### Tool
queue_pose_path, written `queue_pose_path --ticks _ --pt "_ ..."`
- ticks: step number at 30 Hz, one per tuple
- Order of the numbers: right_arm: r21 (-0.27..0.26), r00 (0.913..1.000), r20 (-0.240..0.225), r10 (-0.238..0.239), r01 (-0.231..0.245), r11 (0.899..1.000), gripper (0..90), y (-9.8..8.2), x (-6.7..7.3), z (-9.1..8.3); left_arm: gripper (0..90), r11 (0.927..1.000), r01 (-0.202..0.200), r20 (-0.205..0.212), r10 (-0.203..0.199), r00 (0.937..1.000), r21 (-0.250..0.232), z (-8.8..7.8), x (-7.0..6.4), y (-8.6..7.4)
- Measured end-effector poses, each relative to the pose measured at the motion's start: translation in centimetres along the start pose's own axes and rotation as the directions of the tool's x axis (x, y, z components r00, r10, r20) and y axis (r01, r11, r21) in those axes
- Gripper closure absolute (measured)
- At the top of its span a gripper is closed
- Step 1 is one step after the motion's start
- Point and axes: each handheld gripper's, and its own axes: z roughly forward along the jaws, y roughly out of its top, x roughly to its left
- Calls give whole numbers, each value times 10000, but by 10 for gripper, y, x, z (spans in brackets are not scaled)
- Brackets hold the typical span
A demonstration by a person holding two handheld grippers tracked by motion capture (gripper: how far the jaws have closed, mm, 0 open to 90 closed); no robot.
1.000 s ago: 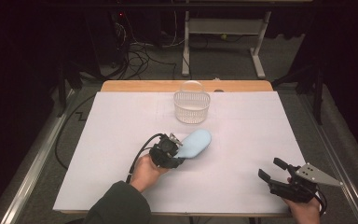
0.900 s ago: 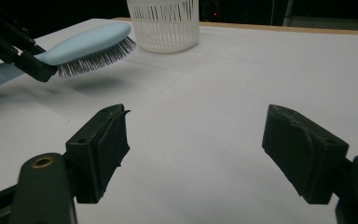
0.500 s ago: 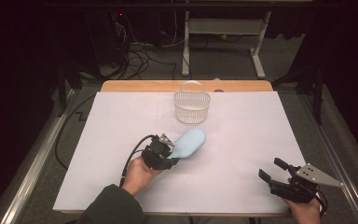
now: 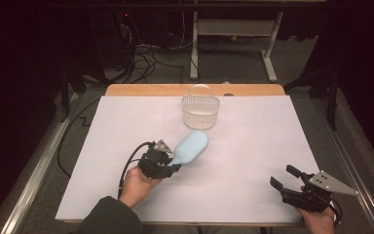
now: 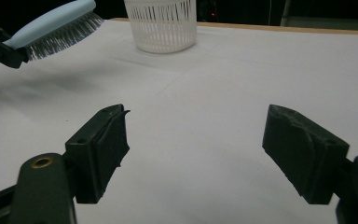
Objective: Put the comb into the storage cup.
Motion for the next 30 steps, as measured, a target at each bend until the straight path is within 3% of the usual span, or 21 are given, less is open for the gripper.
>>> queue_pose_path --ticks 15,24,30 --pt "58 9998 175 26 -27 10000 230 0 0 -1 673 9940 350 -83 -361 9993 -1034 -24 8 -29" --pt "35 9999 147 -89 88 10000 267 5 5 -1 673 9779 747 -11 -763 9971 -1953 -38 9 -48" --pt "-207 9999 -96 -89 87 9997 259 8 12 -1 673 9676 660 -153 -719 9973 -2439 -49 10 -54"
